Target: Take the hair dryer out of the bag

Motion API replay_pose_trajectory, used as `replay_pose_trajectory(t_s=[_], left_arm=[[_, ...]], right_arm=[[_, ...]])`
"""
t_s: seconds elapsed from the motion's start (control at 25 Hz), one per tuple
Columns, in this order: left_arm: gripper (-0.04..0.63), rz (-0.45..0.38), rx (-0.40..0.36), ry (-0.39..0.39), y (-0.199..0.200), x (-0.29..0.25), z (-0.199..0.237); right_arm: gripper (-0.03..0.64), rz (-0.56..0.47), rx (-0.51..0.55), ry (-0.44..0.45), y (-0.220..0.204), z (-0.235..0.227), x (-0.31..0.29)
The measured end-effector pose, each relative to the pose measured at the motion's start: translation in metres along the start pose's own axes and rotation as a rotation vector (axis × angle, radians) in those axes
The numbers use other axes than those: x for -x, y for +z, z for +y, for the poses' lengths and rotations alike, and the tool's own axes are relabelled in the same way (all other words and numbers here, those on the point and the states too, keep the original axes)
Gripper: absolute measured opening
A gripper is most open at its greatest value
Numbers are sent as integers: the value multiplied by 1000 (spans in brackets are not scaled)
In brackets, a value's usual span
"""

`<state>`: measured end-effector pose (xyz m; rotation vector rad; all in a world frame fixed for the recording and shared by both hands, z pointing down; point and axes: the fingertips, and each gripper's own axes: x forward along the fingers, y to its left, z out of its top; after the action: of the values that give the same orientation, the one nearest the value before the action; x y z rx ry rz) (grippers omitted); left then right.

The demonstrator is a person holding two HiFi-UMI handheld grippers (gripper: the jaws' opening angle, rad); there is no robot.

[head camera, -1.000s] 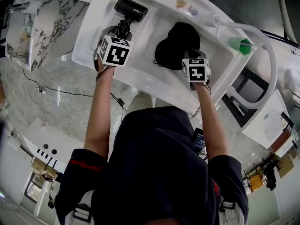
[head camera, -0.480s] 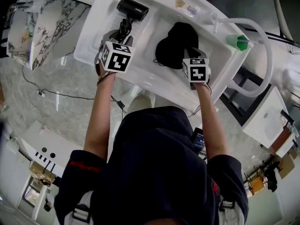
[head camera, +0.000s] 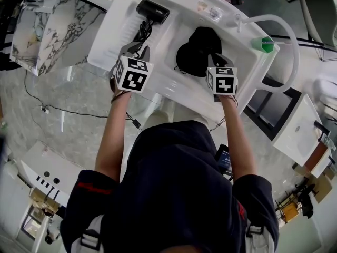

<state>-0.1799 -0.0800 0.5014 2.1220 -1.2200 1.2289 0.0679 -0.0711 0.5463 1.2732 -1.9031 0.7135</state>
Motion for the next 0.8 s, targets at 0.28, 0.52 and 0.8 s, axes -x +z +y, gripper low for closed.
replay_pose_trajectory(t_s=[0.28,0.52,0.8], left_arm=[[22,-136,-1,-38,10,40,-18],[15,-243,25,-129,15,72,-46],[15,-337,15,-152,23,103,-68]], right_arm=[[49,-101,28,12,24,25,37],[40,-203,20,29,45,46,76],[38,-297,15,45,59,58,119]])
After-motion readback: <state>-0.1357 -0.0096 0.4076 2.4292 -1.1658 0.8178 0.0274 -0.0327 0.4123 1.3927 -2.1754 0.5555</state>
